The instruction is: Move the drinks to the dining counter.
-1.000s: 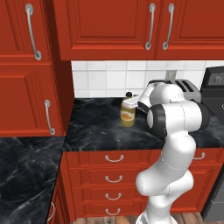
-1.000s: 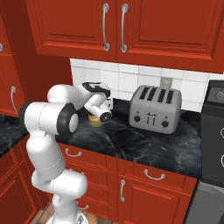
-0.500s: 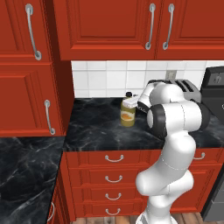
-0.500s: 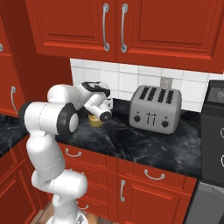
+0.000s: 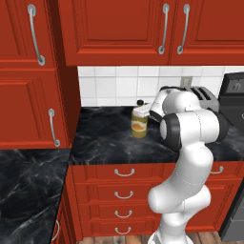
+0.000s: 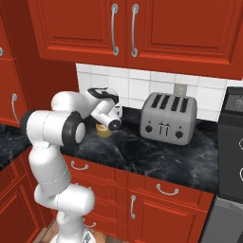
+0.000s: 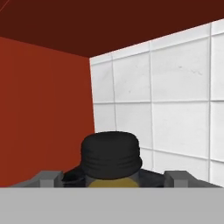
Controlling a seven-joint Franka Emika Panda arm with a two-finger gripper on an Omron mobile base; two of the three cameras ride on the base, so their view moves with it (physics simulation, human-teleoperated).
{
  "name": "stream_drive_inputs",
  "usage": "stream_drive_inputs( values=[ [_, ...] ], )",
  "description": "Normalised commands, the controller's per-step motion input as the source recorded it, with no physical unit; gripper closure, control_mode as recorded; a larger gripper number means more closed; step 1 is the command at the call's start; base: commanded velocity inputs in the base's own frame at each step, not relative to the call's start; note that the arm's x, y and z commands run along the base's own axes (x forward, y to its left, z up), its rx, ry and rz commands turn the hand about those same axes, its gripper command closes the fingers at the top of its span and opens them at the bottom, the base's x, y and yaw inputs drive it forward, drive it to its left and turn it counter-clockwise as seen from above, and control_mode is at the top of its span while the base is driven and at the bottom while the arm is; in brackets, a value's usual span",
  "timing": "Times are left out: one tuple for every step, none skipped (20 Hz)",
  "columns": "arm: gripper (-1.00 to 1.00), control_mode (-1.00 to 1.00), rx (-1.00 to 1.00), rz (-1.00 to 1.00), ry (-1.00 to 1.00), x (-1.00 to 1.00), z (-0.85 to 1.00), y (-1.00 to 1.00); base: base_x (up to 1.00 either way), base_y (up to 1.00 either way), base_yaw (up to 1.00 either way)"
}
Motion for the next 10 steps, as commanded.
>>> stream_drive_inputs(
  values=[
    [1.00, -1.00, 0.00, 0.06, 0.05, 0.00, 0.00, 0.04, 0.00, 0.00, 0.00],
    [1.00, -1.00, 0.00, 0.03, 0.01, 0.00, 0.00, 0.00, 0.00, 0.00, 0.00],
    [1.00, -1.00, 0.00, 0.00, 0.00, 0.00, 0.00, 0.00, 0.00, 0.00, 0.00],
    [1.00, -1.00, 0.00, 0.00, 0.00, 0.00, 0.00, 0.00, 0.00, 0.00, 0.00],
    [1.00, -1.00, 0.00, 0.00, 0.00, 0.00, 0.00, 0.00, 0.00, 0.00, 0.00],
    [1.00, -1.00, 0.00, 0.00, 0.00, 0.00, 0.00, 0.00, 0.00, 0.00, 0.00],
    [1.00, -1.00, 0.00, 0.00, 0.00, 0.00, 0.00, 0.00, 0.00, 0.00, 0.00],
    [1.00, -1.00, 0.00, 0.00, 0.00, -0.06, 0.14, 0.00, 0.00, 0.00, 0.00],
    [1.00, -1.00, 0.00, 0.00, 0.00, -0.11, 0.22, 0.00, 0.00, 0.00, 0.00],
    [1.00, -1.00, 0.00, 0.00, 0.00, -0.18, 0.44, 0.00, 0.00, 0.00, 0.00]
  ],
)
